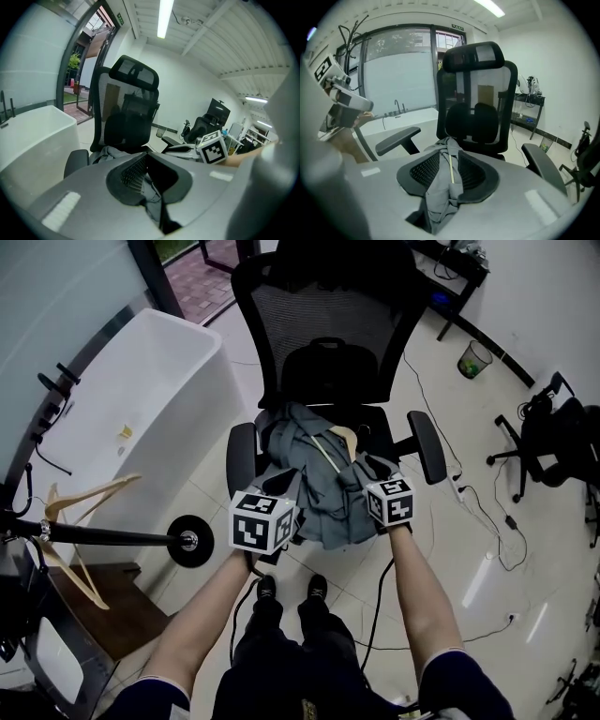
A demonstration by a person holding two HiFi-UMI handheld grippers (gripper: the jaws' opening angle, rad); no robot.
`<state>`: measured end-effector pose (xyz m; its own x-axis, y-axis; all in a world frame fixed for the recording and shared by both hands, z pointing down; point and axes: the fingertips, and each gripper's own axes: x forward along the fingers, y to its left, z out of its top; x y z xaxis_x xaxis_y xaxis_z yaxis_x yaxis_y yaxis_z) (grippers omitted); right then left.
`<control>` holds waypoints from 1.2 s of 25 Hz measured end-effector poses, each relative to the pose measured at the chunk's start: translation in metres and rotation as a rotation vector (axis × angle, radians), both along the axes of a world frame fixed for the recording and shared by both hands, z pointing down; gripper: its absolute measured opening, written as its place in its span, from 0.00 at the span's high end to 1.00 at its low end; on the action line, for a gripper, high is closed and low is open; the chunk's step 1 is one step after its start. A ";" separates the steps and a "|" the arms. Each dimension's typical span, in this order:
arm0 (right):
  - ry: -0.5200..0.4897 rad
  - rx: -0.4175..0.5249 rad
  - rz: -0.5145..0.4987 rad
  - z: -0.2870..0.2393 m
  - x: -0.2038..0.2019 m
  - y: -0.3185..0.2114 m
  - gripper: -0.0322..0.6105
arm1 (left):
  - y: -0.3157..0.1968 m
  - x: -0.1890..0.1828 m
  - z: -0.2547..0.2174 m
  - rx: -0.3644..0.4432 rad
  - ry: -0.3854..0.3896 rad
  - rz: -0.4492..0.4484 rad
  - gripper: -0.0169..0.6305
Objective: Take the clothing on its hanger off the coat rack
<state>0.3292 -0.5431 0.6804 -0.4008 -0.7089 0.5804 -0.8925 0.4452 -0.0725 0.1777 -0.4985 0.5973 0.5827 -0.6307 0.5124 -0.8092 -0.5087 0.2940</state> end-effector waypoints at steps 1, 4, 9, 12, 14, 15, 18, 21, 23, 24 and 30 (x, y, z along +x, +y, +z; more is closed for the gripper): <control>-0.006 0.023 0.007 -0.010 0.000 0.003 0.78 | -0.001 0.002 -0.002 0.006 -0.004 0.006 0.95; -0.019 0.099 0.031 -0.045 0.000 0.011 0.91 | -0.002 0.008 -0.010 0.024 -0.008 0.026 0.95; -0.058 0.204 0.025 -0.106 -0.005 0.021 0.95 | -0.004 0.023 -0.033 0.069 -0.001 0.066 0.95; -0.065 0.266 0.019 -0.143 -0.009 0.030 0.95 | -0.003 0.033 -0.056 0.112 0.012 0.089 0.95; -0.075 0.308 0.010 -0.168 -0.012 0.036 0.95 | -0.001 0.039 -0.073 0.144 0.022 0.105 0.95; -0.083 0.332 0.007 -0.181 -0.014 0.040 0.95 | -0.001 0.041 -0.081 0.161 0.026 0.113 0.95; -0.106 0.396 0.002 -0.216 -0.019 0.051 0.95 | 0.004 0.044 -0.106 0.209 0.038 0.133 0.95; -0.129 0.441 -0.007 -0.243 -0.026 0.062 0.95 | 0.010 0.043 -0.130 0.252 0.051 0.144 0.95; -0.156 0.461 -0.016 -0.257 -0.030 0.068 0.95 | 0.013 0.042 -0.145 0.279 0.059 0.149 0.95; -0.166 0.469 -0.019 -0.263 -0.032 0.071 0.95 | 0.015 0.041 -0.152 0.292 0.063 0.151 0.95; -0.185 0.519 -0.037 -0.295 -0.040 0.084 0.95 | 0.025 0.037 -0.187 0.357 0.078 0.158 0.95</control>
<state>0.2891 -0.4595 0.3852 -0.4932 -0.8666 0.0758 -0.8686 0.4953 0.0106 0.2143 -0.4739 0.4107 0.7152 -0.6609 0.2274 -0.6952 -0.7063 0.1337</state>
